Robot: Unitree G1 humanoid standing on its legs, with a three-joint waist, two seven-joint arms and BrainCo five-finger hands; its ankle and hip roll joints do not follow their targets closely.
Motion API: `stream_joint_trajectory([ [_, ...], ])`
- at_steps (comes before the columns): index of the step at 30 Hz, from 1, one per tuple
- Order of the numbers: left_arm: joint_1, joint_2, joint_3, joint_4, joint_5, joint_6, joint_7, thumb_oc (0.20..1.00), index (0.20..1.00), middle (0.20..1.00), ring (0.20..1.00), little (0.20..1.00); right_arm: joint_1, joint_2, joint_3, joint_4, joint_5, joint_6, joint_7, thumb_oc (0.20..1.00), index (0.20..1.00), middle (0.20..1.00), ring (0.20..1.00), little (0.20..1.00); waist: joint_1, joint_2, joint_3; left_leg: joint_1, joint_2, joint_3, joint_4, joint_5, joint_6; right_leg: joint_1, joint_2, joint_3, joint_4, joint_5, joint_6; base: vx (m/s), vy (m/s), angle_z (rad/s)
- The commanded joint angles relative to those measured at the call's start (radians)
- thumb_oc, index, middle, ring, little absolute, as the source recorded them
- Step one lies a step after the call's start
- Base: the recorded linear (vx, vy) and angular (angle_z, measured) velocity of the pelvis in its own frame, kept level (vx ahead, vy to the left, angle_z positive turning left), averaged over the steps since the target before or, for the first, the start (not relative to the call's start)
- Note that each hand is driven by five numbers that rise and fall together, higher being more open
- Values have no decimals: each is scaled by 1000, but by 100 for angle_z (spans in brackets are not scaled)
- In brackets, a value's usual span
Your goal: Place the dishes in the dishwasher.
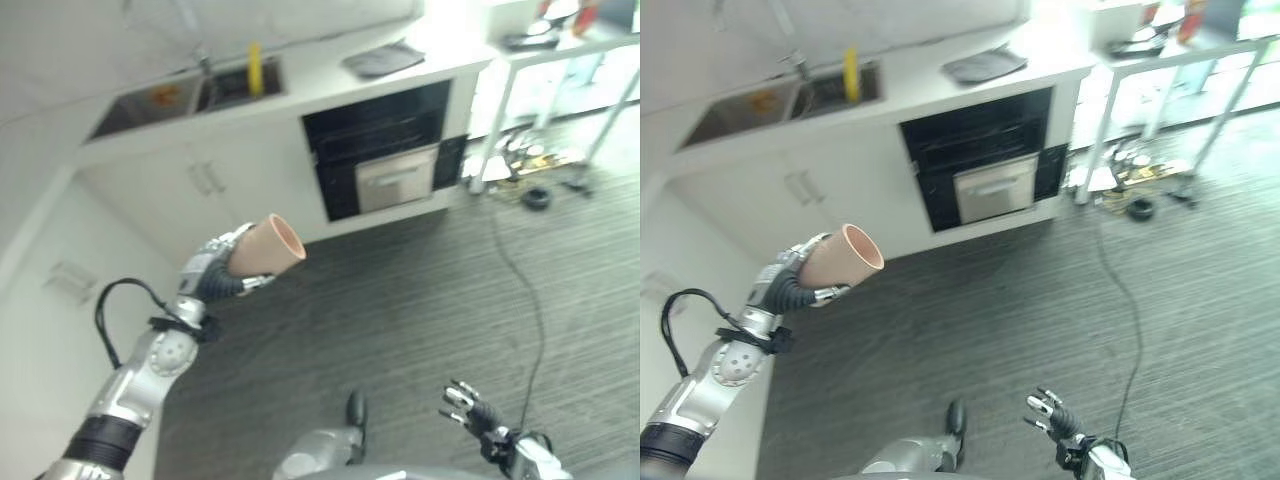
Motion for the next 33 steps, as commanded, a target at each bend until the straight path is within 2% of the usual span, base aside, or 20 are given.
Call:
stream_joint_trajectory([
  [1,-31,31,71,-69,-19,-51,47,200,200,200,200,200,-36,-4,-11,-65,-27,-11,-13,1000,1000,1000,1000,1000,44,83,47,-120,91,-41,23,5,-117,-95,125,43,27,127,45,565,221,-13],
  [2,-29,41,76,-61,-16,-82,37,200,200,200,200,200,-28,9,-22,-82,-38,-10,-20,1000,1000,1000,1000,1000,49,68,36,-86,62,-64,56,-53,-77,-99,116,49,114,142,61,494,222,6],
  [4,-42,52,65,-59,-13,-84,37,200,200,200,200,200,-25,23,-25,-100,-53,-10,-28,1000,1000,1000,1000,1000,48,56,29,-45,38,-69,38,-79,-39,-130,92,40,244,228,106,413,213,12],
  [5,-56,58,53,-62,-10,-79,33,200,200,200,200,200,-22,33,-24,-114,-51,-15,-37,1000,1000,1000,1000,1000,45,55,24,-17,28,-86,16,-91,-15,-166,90,41,343,305,137,316,146,-3],
  [6,-64,62,41,-61,-8,-76,35,200,200,200,200,200,-13,41,-22,-130,-48,-17,-46,1000,1000,1000,1000,1000,39,51,27,5,15,-101,5,-100,-1,-197,96,51,432,353,158,347,116,-17],
  [7,-81,77,23,-65,-16,-49,29,200,200,200,200,200,-5,54,-17,-141,-50,-25,-48,1000,1000,1000,1000,1000,28,68,29,61,23,-126,-32,-106,18,-303,101,38,619,452,199,285,83,3],
  [8,-89,78,11,-76,-16,-25,32,200,200,200,200,200,-6,53,-12,-140,-50,-30,-39,1000,1000,1000,1000,1000,19,80,38,106,31,-134,-57,-111,23,-373,62,-1,665,421,184,264,64,-3],
  [9,-96,75,2,-82,-14,-8,38,200,200,200,200,200,-10,47,-6,-146,-54,-34,-32,1000,1000,1000,1000,1000,5,109,48,148,57,-139,-78,-112,20,-450,33,-39,653,368,148,163,10,-28],
  [10,-101,74,-3,-85,-13,-1,39,200,200,200,200,200,-9,43,-4,-152,-53,-33,-30,1000,1000,1000,1000,1000,-4,115,55,168,64,-146,-87,-113,16,-472,23,-49,618,336,136,250,-229,-53],
  [11,-128,69,-11,-98,-2,17,22,200,200,200,200,200,-2,31,-11,-173,-33,-31,-21,1000,1000,1000,1000,1000,-30,115,81,219,82,-187,-94,-135,-5,-480,-26,-54,313,315,124,245,-381,-32],
  [13,-142,70,-15,-87,8,14,29,200,200,200,200,200,-8,32,-19,-155,-31,-41,-1,1000,1000,1000,1000,1000,-40,102,91,253,95,-210,-89,-175,-15,-509,-77,-17,166,417,157,217,-396,40],
  [14,-143,73,-12,-79,7,7,33,200,200,200,200,200,-13,34,-24,-145,-39,-45,7,1000,1000,1000,1000,1000,-43,102,95,270,109,-207,-94,-186,-21,-516,-88,-7,139,432,166,169,-295,58],
  [16,-134,76,-8,-66,20,-7,49,200,200,200,200,200,-23,35,-32,-136,-46,-35,18,1000,1000,1000,1000,1000,-45,101,99,290,140,-189,-103,-197,-37,-512,-86,2,125,416,175,186,-351,72],
  [18,-135,66,-25,-82,32,20,51,200,200,200,200,200,-34,25,-29,-145,-58,-11,18,1000,1000,1000,1000,1000,-41,89,90,272,185,-172,-85,-191,-69,-456,-63,-18,101,344,171,177,-471,78],
  [21,-150,38,-41,-127,49,53,81,200,200,200,200,200,-62,-15,-6,-196,-52,9,-2,1000,1000,1000,1000,1000,-41,81,94,222,251,-146,-66,-167,-120,-457,-41,-61,121,278,139,-7,-374,46],
  [23,-170,30,-54,-138,46,53,93,200,200,200,200,200,-73,-41,-2,-220,-27,16,-21,1000,1000,1000,1000,1000,-49,81,102,201,282,-130,-61,-147,-138,-478,-33,-83,138,258,119,-68,-291,-1],
  [26,-180,15,-56,-148,39,40,86,200,200,200,200,200,-68,-65,-18,-230,-4,17,-20,1000,1000,1000,1000,1000,-61,80,103,185,299,-94,-33,-132,-153,-471,-29,-115,145,239,89,9,-206,23],
  [30,-193,-12,-61,-147,10,39,50,200,200,200,200,200,-31,-60,-36,-197,-13,-10,-13,1000,1000,1000,1000,1000,-81,84,91,147,272,-12,67,-138,-157,-406,-20,-166,109,224,66,161,-155,59],
  [32,-182,-19,-56,-151,-6,50,53,200,200,200,200,200,-28,-58,-36,-165,-26,-23,-17,1000,1000,1000,1000,1000,-74,111,87,153,257,-21,-64,-77,-173,-377,1,-160,85,219,71,279,127,42],
  [33,-186,-25,-63,-149,-9,50,58,200,200,200,200,200,-22,-58,-42,-158,-30,-32,-19,1000,1000,1000,1000,1000,-77,119,91,129,272,22,-102,-27,-192,-348,2,-173,69,210,72,246,221,15],
])
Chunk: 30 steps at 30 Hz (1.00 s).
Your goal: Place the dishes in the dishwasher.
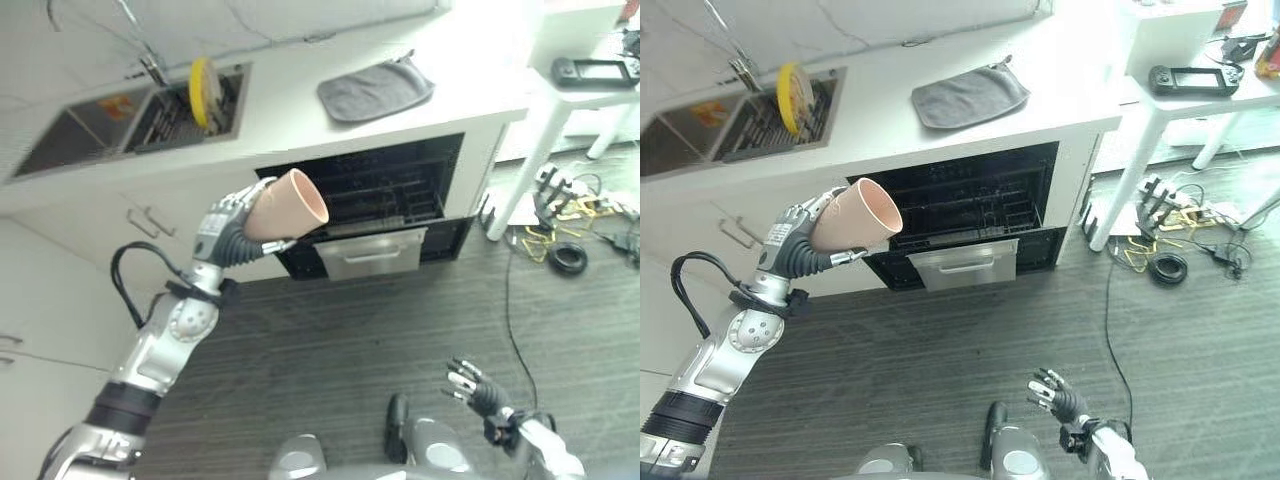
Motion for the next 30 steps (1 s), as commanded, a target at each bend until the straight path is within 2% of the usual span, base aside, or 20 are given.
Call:
stream_joint_trajectory([
  [1,-41,-5,31,-28,-68,-8,28,200,200,200,200,200,-14,-22,-17,-23,3,-59,2,1000,1000,1000,1000,1000,-18,34,-21,-72,20,73,-133,58,13,112,-40,4,52,-92,105,245,253,31],
  [2,-43,-7,33,-21,-73,-10,27,200,200,200,200,200,-10,-18,-17,-22,-4,-62,0,1000,1000,1000,1000,1000,-14,33,-20,-97,25,97,-133,71,11,134,-45,-7,43,-100,105,267,226,74],
  [3,-44,-7,35,-18,-76,-11,26,200,200,200,200,200,-9,-16,-15,-21,-7,-63,-2,1000,1000,1000,1000,1000,-13,29,-25,-95,23,95,-134,59,8,145,-50,-3,42,-114,109,276,246,64],
  [5,-40,-2,40,-7,-82,-13,20,200,200,200,200,200,-6,-6,-8,-18,-8,-60,-12,1000,1000,1000,1000,1000,-5,22,-27,-107,25,119,-105,48,30,148,-66,-22,49,-110,108,183,252,-20],
  [10,-35,-1,45,16,-67,-31,31,200,200,200,200,200,4,32,6,-43,-14,-48,-48,1000,1000,1000,1000,1000,27,13,-37,-86,-46,42,-48,-42,87,137,-103,-5,136,-134,122,237,303,-40],
  [12,-46,-2,32,19,-48,-39,23,200,200,200,200,200,10,45,4,-71,9,-42,-66,1000,1000,1000,1000,1000,30,10,-35,-91,-69,35,-23,-65,121,114,-116,3,235,-158,125,165,276,-21],
  [13,-62,4,12,26,-37,-42,30,200,200,200,200,200,13,53,4,-88,25,-47,-68,1000,1000,1000,1000,1000,22,14,-26,-79,-90,18,-26,-81,152,48,-131,27,387,-127,136,114,251,5],
  [14,-65,5,7,28,-33,-44,33,200,200,200,200,200,14,54,4,-92,27,-48,-69,1000,1000,1000,1000,1000,20,13,-24,-76,-96,15,-26,-85,158,35,-133,32,415,-124,137,181,295,19],
  [15,-67,10,-4,35,-27,-45,41,200,200,200,200,200,21,61,1,-110,29,-46,-68,1000,1000,1000,1000,1000,14,16,-15,-56,-111,10,-31,-96,176,0,-138,35,517,-102,139,162,202,34],
  [16,-68,11,-6,34,-29,-37,45,200,200,200,200,200,20,62,0,-114,27,-42,-64,1000,1000,1000,1000,1000,12,18,-11,-41,-114,16,-38,-99,181,-25,-149,36,560,-85,139,224,225,32],
  [17,-70,12,-9,31,-31,-25,53,200,200,200,200,200,16,63,2,-116,22,-39,-59,1000,1000,1000,1000,1000,6,18,-4,-19,-119,21,-53,-104,185,-57,-138,43,558,-74,140,234,81,16],
  [18,-74,12,-11,22,-30,-16,53,200,200,200,200,200,18,58,0,-122,22,-38,-47,1000,1000,1000,1000,1000,-12,13,3,-1,-122,21,-61,-110,183,-61,-90,50,450,-93,141,258,-4,-12],
  [20,-84,11,-11,19,-29,-4,43,200,200,200,200,200,16,56,-4,-119,16,-41,-36,1000,1000,1000,1000,1000,-32,4,11,23,-128,14,-64,-127,179,-72,-80,66,266,-57,151,254,-113,-9],
  [21,-90,14,-10,21,-30,2,41,200,200,200,200,200,11,56,-6,-114,16,-41,-30,1000,1000,1000,1000,1000,-38,-6,11,31,-135,15,-65,-139,181,-92,-93,78,184,6,169,326,-204,24],
  [22,-99,24,-13,31,-36,1,38,200,200,200,200,200,0,57,-16,-97,16,-46,-16,1000,1000,1000,1000,1000,-47,-21,12,56,-144,12,-72,-173,184,-126,-121,114,85,115,208,314,-217,37],
  [24,-103,38,-23,46,-45,-19,32,200,200,200,200,200,-2,63,-29,-92,16,-47,-8,1000,1000,1000,1000,1000,-52,-27,10,79,-137,6,-72,-203,185,-141,-134,156,39,167,229,337,-281,34],
  [27,-86,41,-22,35,-40,-37,24,200,200,200,200,200,0,62,-29,-111,24,-29,-21,1000,1000,1000,1000,1000,-42,-34,-2,84,-117,12,-40,-221,173,-116,-136,126,55,123,229,329,-365,62],
  [28,-48,19,-17,13,-33,-25,47,200,200,200,200,200,-6,51,-19,-123,17,-12,-39,1000,1000,1000,1000,1000,-40,-36,-18,107,-75,23,-15,-228,148,-92,-118,101,75,75,199,387,-452,87],
  [30,-35,8,-11,-7,-20,-13,55,200,200,200,200,200,-6,40,-14,-135,3,-11,-43,1000,1000,1000,1000,1000,-46,-37,-23,116,-53,30,0,-231,133,-84,-102,94,82,52,179,262,-310,53],
])
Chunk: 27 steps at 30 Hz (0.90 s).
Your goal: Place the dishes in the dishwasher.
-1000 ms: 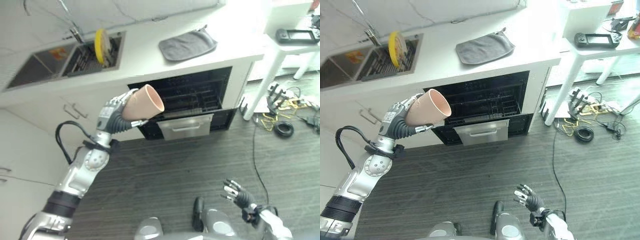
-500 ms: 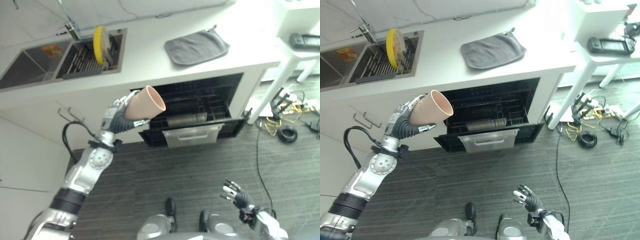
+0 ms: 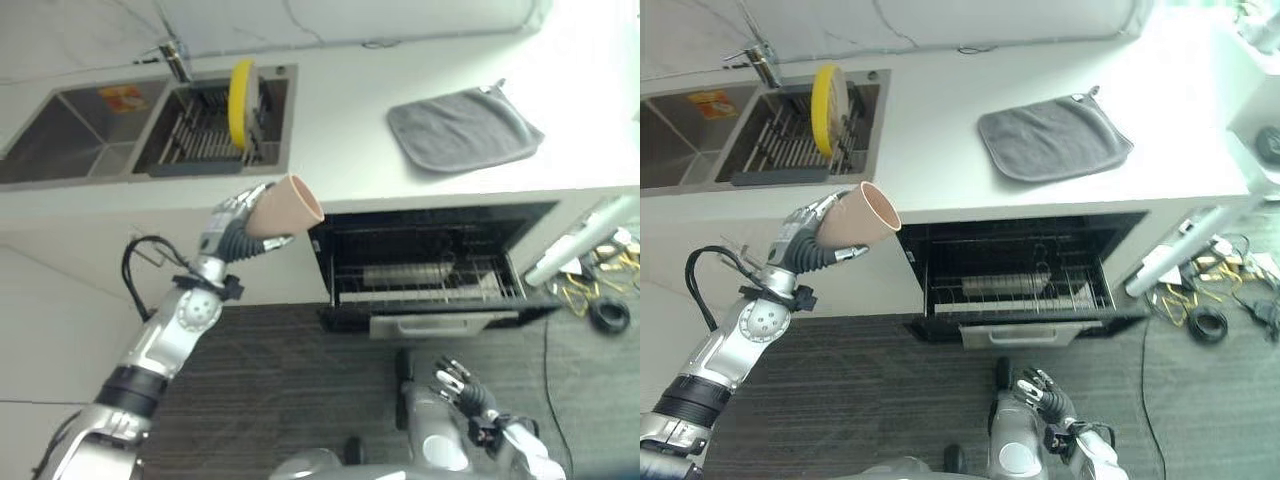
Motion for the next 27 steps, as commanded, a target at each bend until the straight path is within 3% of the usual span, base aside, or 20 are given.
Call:
stream_joint_trajectory([
  [1,-34,14,52,-91,15,-15,48,200,200,200,200,200,-13,-24,18,-52,-7,-17,1,1000,1000,1000,1000,1000,-19,-23,-28,-76,112,70,114,-91,8,109,-38,42,-69,-64,117,173,-192,6],
  [2,-35,12,54,-97,14,-10,50,200,200,200,200,200,-13,-34,19,-52,-12,-18,1,1000,1000,1000,1000,1000,-20,-22,-28,-83,109,62,149,-90,2,113,-31,45,-73,-69,108,168,-182,-9],
  [4,-41,14,59,-98,-4,-10,51,200,200,200,200,200,-12,-60,20,-38,-14,-29,8,1000,1000,1000,1000,1000,-14,-26,-26,-159,107,33,258,-26,-20,140,-12,60,-104,-74,79,128,-146,-18],
  [6,-45,19,62,-95,-11,-22,49,200,200,200,200,200,-14,-75,18,-24,-6,-41,21,1000,1000,1000,1000,1000,-5,-24,-19,-208,110,13,230,8,-26,160,-2,67,-127,-75,74,94,-31,-31],
  [8,-38,26,71,-109,-11,-36,41,200,200,200,200,200,-23,-87,18,6,13,-65,31,1000,1000,1000,1000,1000,15,-11,0,-265,129,1,83,109,-67,209,7,74,-177,-77,84,114,78,-31],
  [9,-42,25,69,-117,-4,-35,36,200,200,200,200,200,-20,-89,14,10,25,-73,30,1000,1000,1000,1000,1000,19,-9,10,-306,146,23,49,157,-85,242,6,61,-205,-80,84,109,100,-20],
  [11,-74,31,56,-99,2,-22,26,200,200,200,200,200,-11,-82,12,17,32,-82,21,1000,1000,1000,1000,1000,17,-12,16,-360,168,75,38,193,-97,297,-22,24,-267,-72,91,158,163,-16],
  [17,-85,55,70,-75,-8,-6,-1,200,200,200,200,200,17,-26,30,32,-11,-62,39,1000,1000,1000,1000,1000,11,14,-18,-224,147,91,-102,172,-67,286,-40,-5,-283,-48,124,157,129,-69],
  [27,-103,68,59,-93,-7,-4,6,200,200,200,200,200,-7,-7,54,6,3,-62,0,1000,1000,1000,1000,1000,18,9,2,-233,139,101,-106,149,-48,262,-34,2,-290,-41,127,-24,-12,5],
])
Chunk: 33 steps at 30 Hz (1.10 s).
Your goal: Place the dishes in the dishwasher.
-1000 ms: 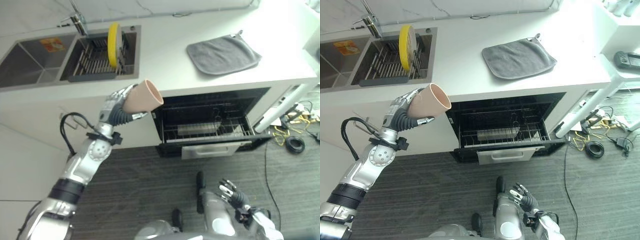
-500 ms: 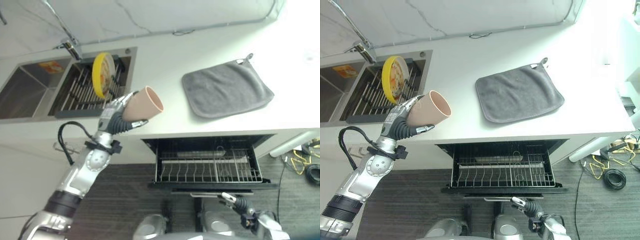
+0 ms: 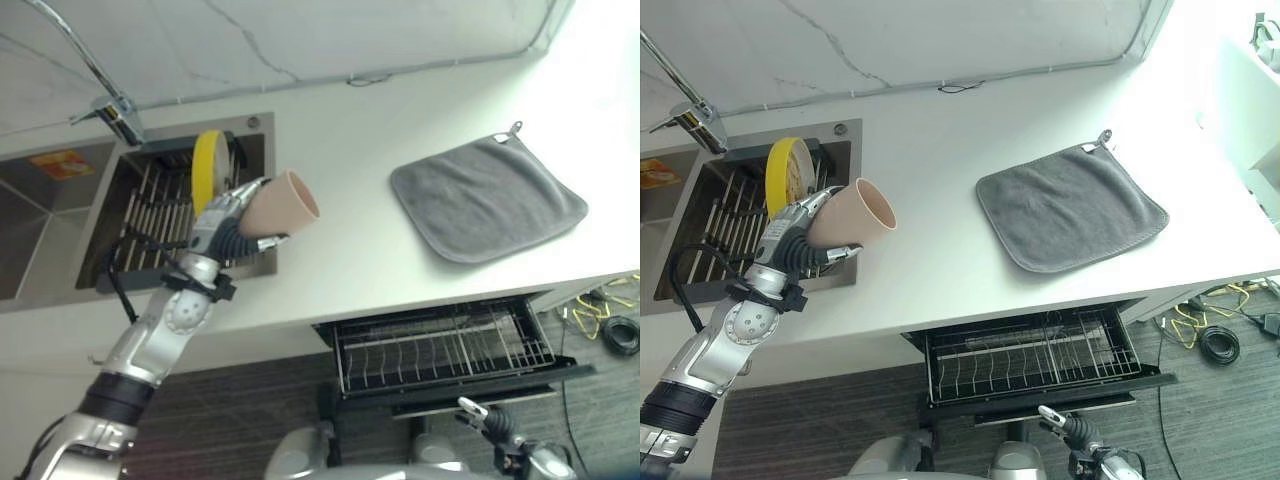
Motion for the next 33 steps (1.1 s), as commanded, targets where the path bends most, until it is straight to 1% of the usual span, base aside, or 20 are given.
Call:
stream_joint_trajectory([
  [1,-81,5,37,-57,-8,-26,25,200,200,200,200,200,-85,63,37,-43,21,-28,-1,1000,1000,1000,1000,1000,5,2,10,49,21,57,12,-123,-8,-72,3,-43,11,-1,-11,0,0,0],
  [7,-73,11,40,-78,-24,-16,10,200,200,200,200,200,-86,66,37,-50,22,-21,-9,1000,1000,1000,1000,1000,10,3,4,64,22,68,12,-131,-6,-63,0,-54,10,-4,-9,12,-1,-1],
  [11,-73,15,40,-76,-30,-27,2,200,200,200,200,200,-88,69,38,-51,20,-19,-16,1000,1000,1000,1000,1000,10,1,5,71,22,77,12,-139,-4,-63,-2,-57,9,-3,-5,5,-1,-2],
  [14,-70,18,39,-74,-38,-50,-1,200,200,200,200,200,-83,78,29,-50,52,-9,-56,1000,1000,1000,1000,1000,9,-5,-1,84,22,93,12,-150,-1,-59,-8,-64,7,-1,1,0,0,0],
  [16,-66,13,38,-72,-34,-56,0,200,200,200,200,200,-71,84,-4,-8,70,-3,-108,1000,1000,1000,1000,1000,3,-12,-10,109,24,113,12,-166,3,-47,-13,-69,8,-4,9,8,-17,-6],
  [19,-65,11,35,-66,-32,-59,12,200,200,200,200,200,-51,84,-58,66,104,-22,-143,1000,1000,1000,1000,1000,-11,-17,-17,137,27,136,12,-175,8,-34,-16,-65,10,-3,13,28,2,-17],
  [23,-93,22,17,-44,-42,-51,26,200,200,200,200,200,-8,62,-180,164,143,-64,-156,1000,1000,1000,1000,1000,-46,-25,-25,173,27,168,18,-196,20,-21,-20,-41,15,2,22,43,20,-30],
  [24,-97,25,14,-40,-45,-55,26,200,200,200,200,200,-2,59,-194,169,161,-76,-169,1000,1000,1000,1000,1000,-50,-26,-25,177,27,171,19,-198,22,-20,-20,-38,16,3,24,38,14,-20],
  [25,-106,33,11,-32,-51,-50,26,200,200,200,200,200,18,47,-236,170,178,-84,-169,1000,1000,1000,1000,1000,-65,-31,-26,186,26,181,21,-206,25,-19,-22,-28,18,5,28,34,11,-26],
  [28,-123,48,5,-13,-68,-58,26,200,200,200,200,200,58,33,-319,157,223,-110,-164,1000,1000,1000,1000,1000,-91,-43,-29,202,25,201,24,-219,32,-24,-24,-11,25,8,35,25,11,-33],
  [30,-135,58,1,0,-83,-70,23,200,200,200,200,200,79,30,-371,149,239,-147,-140,1000,1000,1000,1000,1000,-109,-50,-33,209,23,214,28,-230,38,-30,-25,2,32,10,40,11,10,-21],
  [33,-151,59,-9,10,-92,-79,14,200,200,200,200,200,96,33,-407,116,267,-194,-136,1000,1000,1000,1000,1000,-127,-58,-39,212,21,228,39,-243,45,-38,-27,17,38,13,44,-5,2,-25],
])
